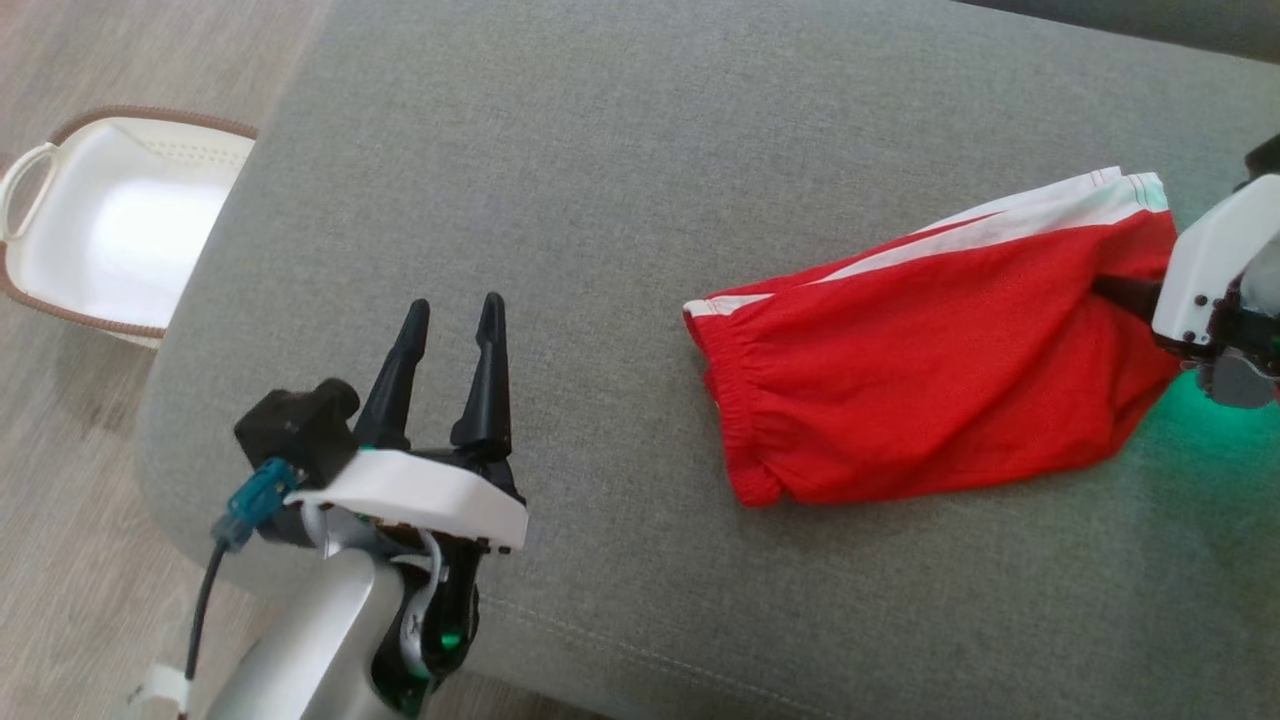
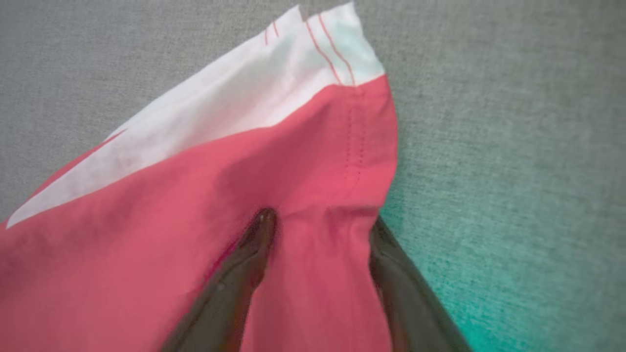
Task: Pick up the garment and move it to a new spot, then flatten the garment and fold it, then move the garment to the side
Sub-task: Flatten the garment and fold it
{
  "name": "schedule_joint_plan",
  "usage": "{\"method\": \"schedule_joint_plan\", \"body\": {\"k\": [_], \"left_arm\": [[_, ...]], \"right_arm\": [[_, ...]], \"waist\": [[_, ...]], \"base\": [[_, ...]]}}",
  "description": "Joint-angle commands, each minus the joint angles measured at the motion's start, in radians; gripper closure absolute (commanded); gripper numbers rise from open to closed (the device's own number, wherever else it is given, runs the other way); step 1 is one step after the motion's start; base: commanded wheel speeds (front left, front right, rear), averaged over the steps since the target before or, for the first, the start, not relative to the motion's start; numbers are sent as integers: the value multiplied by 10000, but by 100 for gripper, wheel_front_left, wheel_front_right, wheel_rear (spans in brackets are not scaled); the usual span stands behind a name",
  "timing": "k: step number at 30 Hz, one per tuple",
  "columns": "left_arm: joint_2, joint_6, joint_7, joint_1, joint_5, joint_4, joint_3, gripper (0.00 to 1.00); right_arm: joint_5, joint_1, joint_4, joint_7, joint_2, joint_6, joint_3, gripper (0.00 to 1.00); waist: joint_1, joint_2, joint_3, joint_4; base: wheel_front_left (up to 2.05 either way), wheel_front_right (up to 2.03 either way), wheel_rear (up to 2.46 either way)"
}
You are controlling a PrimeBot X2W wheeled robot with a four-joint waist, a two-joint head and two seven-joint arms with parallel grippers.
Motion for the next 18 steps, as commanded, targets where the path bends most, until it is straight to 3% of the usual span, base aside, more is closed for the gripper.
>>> {"method": "schedule_joint_plan", "body": {"k": [1, 2, 10, 18], "left_arm": [[35, -98, -122, -191, 202, -354, 541, 0], [-38, -149, -122, -152, 319, -362, 621, 0], [-375, -377, -123, 231, 1392, -399, 1381, 0], [-732, -704, -123, 974, 2712, -297, 2431, 0]], "right_arm": [[-66, 685, -105, 33, 309, -7, 277, 91], [-91, 667, -97, -89, 305, -7, 272, 100], [-130, 445, -315, -1546, 420, -7, -5, 100], [-48, 986, -219, -3497, 423, -7, -359, 100]], "waist": [[1, 0, -22, 25], [1, 0, -33, 27], [1, 0, -440, -619], [1, 0, -1062, -2000]], "base": [[0, 0, 0], [0, 0, 0], [0, 0, 0], [0, 0, 0]]}}
